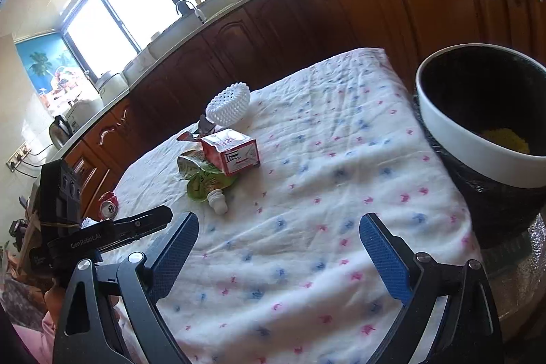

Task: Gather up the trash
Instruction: 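Withdraw both open tools from the bin back over the table, then grasp the green pouch with the left tool while the right tool grasps the red-white milk carton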

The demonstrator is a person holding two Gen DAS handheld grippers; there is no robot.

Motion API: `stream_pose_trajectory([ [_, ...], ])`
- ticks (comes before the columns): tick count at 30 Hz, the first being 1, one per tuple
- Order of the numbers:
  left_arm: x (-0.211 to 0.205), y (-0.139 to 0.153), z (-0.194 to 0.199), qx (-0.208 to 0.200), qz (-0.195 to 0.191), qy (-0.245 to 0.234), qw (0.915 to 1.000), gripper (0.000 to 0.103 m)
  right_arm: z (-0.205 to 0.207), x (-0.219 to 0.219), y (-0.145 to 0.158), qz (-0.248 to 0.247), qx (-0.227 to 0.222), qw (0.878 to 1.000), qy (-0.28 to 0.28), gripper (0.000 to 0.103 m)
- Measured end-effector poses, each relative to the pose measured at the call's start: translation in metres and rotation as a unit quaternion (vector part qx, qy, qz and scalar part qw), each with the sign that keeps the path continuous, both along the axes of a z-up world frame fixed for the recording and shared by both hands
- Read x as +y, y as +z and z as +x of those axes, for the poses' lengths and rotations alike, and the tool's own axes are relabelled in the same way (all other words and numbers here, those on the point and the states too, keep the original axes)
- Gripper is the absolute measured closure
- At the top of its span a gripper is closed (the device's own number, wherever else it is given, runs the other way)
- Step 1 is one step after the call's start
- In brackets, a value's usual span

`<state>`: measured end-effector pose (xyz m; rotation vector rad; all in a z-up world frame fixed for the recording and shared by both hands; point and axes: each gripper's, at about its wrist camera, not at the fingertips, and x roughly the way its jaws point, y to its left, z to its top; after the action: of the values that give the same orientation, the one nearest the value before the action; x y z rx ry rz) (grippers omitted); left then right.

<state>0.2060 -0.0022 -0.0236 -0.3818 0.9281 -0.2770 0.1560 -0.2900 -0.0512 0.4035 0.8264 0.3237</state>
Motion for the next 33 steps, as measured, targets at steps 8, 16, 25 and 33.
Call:
stream_pose_trajectory([
  [8, 0.016, -0.008, 0.011, 0.012, -0.014, 0.021, 0.9996, 0.044, 0.067, 0.025, 0.004, 0.02, 0.008, 0.996, 0.081, 0.006],
  [16, 0.022, -0.016, 0.019, 0.029, -0.023, 0.032, 0.9988, 0.044, 0.133, 0.078, -0.011, -0.036, 0.025, 0.98, 0.192, 0.007],
  [25, 0.01, -0.007, 0.04, 0.025, -0.027, 0.029, 0.9989, 0.037, 0.138, 0.067, -0.03, -0.041, 0.05, 0.985, 0.162, 0.055],
  [33, -0.02, -0.01, 0.082, 0.03, 0.015, 0.049, 0.9982, 0.037, 0.078, 0.012, -0.002, -0.057, 0.012, 0.997, 0.044, 0.055],
])
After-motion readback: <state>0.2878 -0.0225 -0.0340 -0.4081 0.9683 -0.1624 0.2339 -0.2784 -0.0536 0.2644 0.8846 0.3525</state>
